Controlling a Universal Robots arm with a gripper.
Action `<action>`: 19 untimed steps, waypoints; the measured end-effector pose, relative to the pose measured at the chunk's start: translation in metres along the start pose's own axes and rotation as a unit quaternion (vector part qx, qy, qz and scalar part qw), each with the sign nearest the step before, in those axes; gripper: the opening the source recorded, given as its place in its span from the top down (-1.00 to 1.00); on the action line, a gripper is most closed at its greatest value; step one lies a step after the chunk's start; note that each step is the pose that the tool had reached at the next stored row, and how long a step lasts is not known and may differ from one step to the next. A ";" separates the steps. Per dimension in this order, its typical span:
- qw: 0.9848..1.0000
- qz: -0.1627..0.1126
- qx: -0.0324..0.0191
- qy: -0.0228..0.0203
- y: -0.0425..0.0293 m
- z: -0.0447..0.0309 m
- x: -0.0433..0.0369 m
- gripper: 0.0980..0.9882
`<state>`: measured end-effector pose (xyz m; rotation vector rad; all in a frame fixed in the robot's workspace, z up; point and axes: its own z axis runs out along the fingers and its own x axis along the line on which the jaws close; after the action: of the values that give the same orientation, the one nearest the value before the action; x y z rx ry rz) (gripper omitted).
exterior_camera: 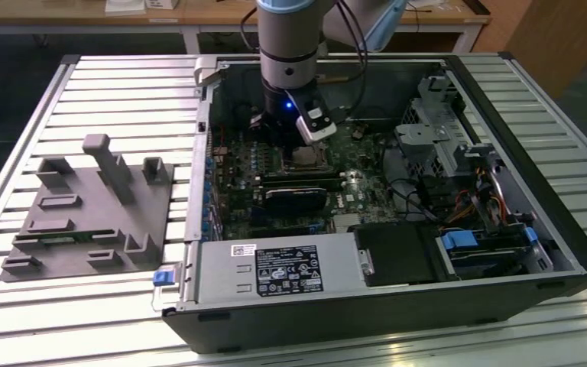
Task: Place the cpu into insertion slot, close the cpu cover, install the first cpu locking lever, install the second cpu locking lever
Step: 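Close the cpu cover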
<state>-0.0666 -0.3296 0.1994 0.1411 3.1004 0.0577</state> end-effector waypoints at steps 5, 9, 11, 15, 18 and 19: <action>1.000 0.000 0.000 0.000 -0.0001 0.0005 0.0002 0.98; 1.000 0.000 -0.001 0.000 -0.0001 0.0005 0.0001 0.98; 1.000 0.000 0.000 0.000 0.0000 -0.0008 0.0001 0.98; 1.000 0.000 -0.001 0.000 0.0003 -0.0081 -0.0002 0.98; 1.000 0.000 0.000 0.000 0.0006 -0.0154 -0.0004 0.98; 1.000 0.000 0.000 0.000 0.0006 -0.0178 -0.0005 0.98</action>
<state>-0.0667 -0.3297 0.2172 0.1412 3.1005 0.0590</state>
